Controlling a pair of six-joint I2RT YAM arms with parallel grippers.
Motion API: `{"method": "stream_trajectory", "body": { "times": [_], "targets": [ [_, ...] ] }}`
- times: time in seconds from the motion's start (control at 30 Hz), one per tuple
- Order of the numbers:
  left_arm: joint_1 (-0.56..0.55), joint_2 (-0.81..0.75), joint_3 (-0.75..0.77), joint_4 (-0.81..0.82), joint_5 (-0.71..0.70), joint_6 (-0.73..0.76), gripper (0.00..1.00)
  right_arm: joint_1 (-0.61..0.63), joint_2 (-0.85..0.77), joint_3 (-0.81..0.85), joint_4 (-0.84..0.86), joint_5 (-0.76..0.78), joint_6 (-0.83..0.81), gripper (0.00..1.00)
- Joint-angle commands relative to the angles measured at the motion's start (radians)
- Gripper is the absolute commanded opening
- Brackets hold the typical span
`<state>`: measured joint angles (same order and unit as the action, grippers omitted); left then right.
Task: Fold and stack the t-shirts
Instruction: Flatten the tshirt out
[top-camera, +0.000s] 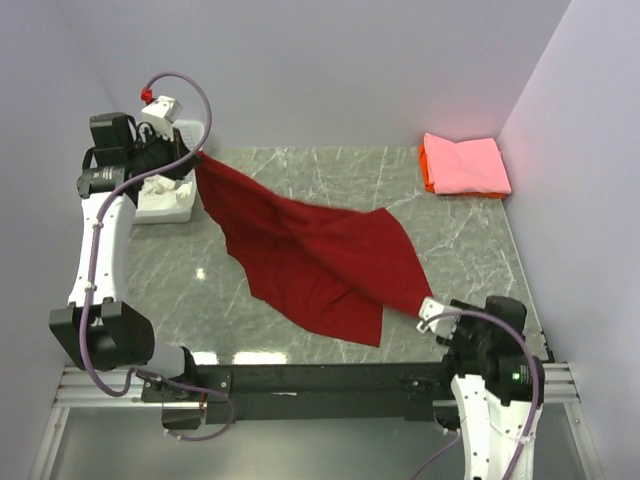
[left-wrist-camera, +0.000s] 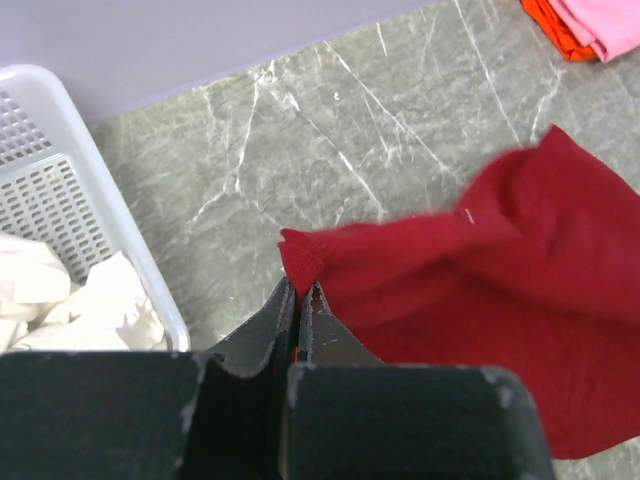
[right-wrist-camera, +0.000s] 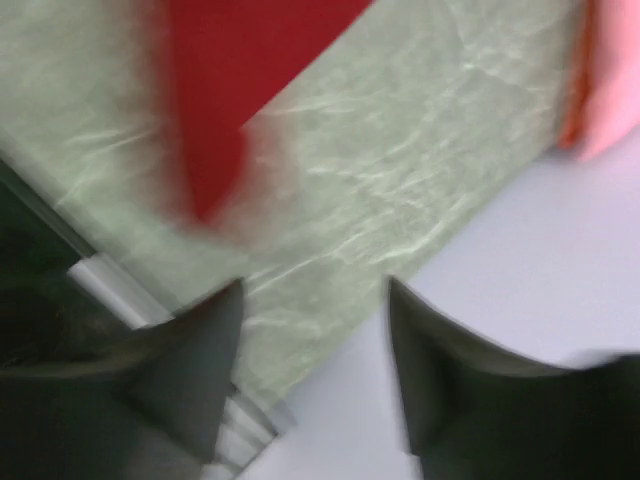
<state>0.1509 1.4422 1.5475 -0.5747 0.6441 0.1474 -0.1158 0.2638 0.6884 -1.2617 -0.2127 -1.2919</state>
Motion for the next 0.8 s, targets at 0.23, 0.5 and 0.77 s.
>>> {"method": "stream_trajectory", "body": {
  "times": [0.23, 0.5, 0.77],
  "targets": [
    [0.007, 0.067, 0.02, -0.057, 0.008, 0.072, 0.0, -0.005, 0.775, 0.33, 0.11, -0.114, 0.311, 0.85],
    [-0.001, 0.17, 0.071, -0.057, 0.019, 0.027, 0.0, 0.05, 1.59, 1.139, 0.09, -0.359, 0.804, 0.66],
    [-0.01, 0.224, 0.102, -0.068, -0.011, 0.024, 0.0, 0.149, 1.982, 1.505, 0.094, -0.349, 0.925, 0.7]
  ]
}}
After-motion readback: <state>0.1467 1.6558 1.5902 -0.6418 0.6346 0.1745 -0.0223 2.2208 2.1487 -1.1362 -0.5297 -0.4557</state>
